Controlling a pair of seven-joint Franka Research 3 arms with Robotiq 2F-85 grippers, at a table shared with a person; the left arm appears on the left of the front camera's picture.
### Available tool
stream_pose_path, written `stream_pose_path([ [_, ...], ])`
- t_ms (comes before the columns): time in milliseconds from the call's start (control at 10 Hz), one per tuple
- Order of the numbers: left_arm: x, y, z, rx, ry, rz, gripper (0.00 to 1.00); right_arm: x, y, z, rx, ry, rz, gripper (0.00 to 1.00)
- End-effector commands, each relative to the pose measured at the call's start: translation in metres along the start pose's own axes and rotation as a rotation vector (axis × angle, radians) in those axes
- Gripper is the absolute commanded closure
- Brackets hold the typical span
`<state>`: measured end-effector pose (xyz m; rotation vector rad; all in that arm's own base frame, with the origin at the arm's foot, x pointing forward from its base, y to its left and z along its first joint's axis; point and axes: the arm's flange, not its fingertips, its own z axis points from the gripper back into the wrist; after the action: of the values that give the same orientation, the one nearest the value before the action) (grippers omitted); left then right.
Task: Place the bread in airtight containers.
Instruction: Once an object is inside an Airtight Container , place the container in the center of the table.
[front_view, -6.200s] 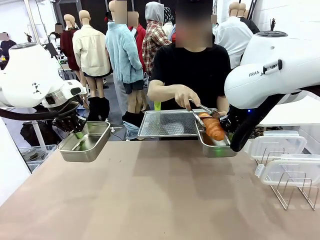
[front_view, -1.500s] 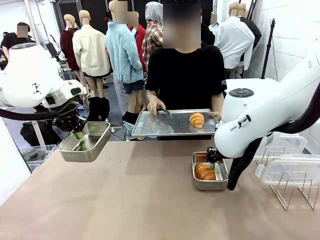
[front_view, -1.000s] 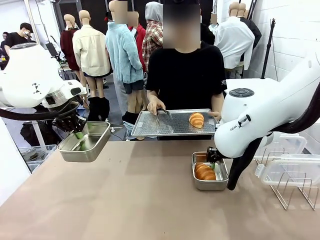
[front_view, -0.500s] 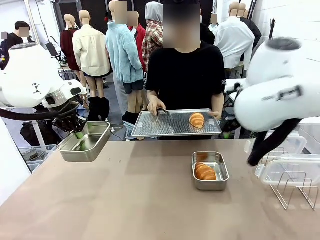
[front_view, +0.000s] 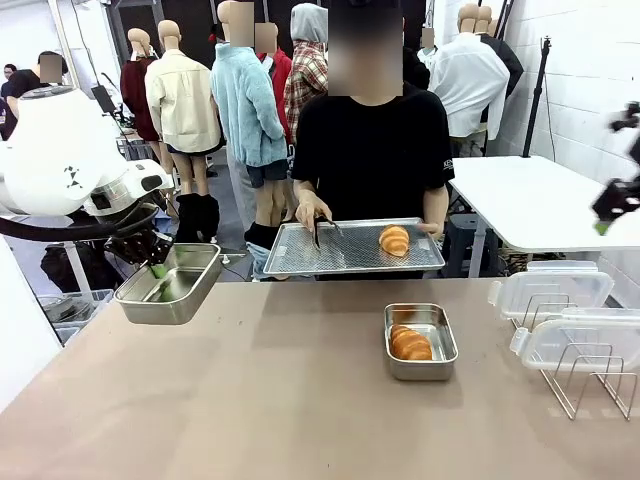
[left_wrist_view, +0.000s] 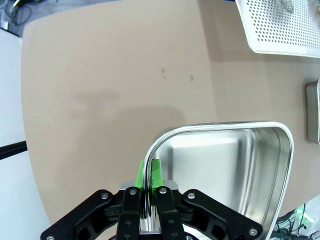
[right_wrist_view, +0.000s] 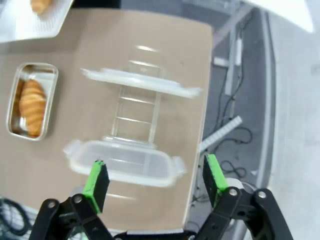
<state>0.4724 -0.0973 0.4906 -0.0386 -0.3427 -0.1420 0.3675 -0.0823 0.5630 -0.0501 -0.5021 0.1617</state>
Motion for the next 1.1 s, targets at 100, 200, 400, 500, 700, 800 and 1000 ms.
stream_pose_path([
  [100, 0.001, 0.002, 0.001, 0.002, -0.021, -0.011, 1.00, -0.006, -0.050, -0.013, 0.063, -0.017, 0.011, 0.07],
  [200, 0.001, 0.002, 0.001, 0.002, -0.021, -0.011, 1.00, -0.008, -0.035, -0.004, -0.005, 0.013, -0.015, 0.07],
  [400, 0.001, 0.002, 0.001, 0.002, -0.021, -0.011, 1.00, -0.008, -0.035, -0.004, -0.005, 0.013, -0.015, 0.07],
  [500, 0.001, 0.002, 0.001, 0.002, -0.021, -0.011, 1.00, -0.008, -0.035, -0.004, -0.005, 0.013, -0.015, 0.07],
  [700, 0.001, 0.002, 0.001, 0.002, -0.021, -0.011, 1.00, -0.008, -0.035, -0.004, -0.005, 0.013, -0.015, 0.07],
  [800, 0.001, 0.002, 0.001, 0.002, -0.021, -0.011, 1.00, -0.008, -0.035, -0.004, -0.005, 0.013, -0.015, 0.07],
  [1000, 0.001, 0.002, 0.001, 0.002, -0.021, -0.011, 1.00, -0.008, -0.035, -0.004, -0.005, 0.013, -0.015, 0.07],
])
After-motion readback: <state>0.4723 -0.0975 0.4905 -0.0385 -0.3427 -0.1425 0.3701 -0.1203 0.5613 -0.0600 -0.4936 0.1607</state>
